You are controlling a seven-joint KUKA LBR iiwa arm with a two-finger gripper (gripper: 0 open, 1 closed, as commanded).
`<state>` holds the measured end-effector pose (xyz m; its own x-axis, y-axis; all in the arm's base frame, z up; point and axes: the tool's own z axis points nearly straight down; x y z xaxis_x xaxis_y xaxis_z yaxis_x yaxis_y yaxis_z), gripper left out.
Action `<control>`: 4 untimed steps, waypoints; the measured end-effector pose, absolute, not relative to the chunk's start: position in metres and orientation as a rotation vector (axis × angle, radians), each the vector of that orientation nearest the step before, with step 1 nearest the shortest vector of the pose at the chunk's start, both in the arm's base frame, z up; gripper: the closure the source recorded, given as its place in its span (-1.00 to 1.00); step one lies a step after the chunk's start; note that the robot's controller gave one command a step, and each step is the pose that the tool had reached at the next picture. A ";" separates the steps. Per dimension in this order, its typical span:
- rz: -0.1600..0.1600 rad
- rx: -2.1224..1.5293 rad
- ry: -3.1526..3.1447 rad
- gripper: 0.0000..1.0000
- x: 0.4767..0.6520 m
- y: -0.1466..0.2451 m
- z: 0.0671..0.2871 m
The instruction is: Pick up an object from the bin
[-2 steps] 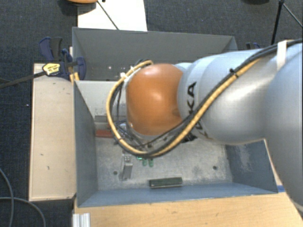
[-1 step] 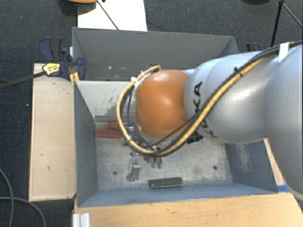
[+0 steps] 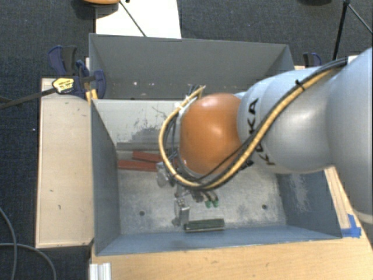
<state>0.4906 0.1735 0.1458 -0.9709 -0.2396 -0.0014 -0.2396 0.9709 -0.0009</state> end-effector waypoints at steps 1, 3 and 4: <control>0.001 -0.699 3.059 -1.00 0.496 0.159 0.108; 0.001 -1.131 2.927 -1.00 0.492 0.103 0.142; 0.001 -1.324 2.845 -1.00 0.483 0.086 0.126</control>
Offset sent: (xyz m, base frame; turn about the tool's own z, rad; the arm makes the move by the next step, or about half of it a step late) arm 0.0065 -0.0591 -0.0150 -0.2738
